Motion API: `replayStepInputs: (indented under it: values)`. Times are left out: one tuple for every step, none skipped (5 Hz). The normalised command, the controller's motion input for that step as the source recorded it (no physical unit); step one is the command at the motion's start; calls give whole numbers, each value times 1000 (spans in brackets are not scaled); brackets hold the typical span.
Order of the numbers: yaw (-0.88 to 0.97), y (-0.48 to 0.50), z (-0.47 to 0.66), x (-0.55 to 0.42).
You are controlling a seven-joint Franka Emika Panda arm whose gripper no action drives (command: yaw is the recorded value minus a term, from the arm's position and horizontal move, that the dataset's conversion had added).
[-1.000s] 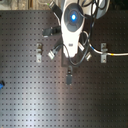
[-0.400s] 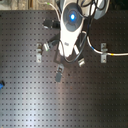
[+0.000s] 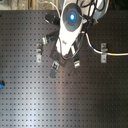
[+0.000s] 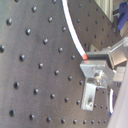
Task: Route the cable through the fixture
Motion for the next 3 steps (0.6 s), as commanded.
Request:
replayStepInputs:
  values:
    - [894, -32, 39, -16]
    - [965, -50, 27, -31]
    - [988, -30, 20, -24]
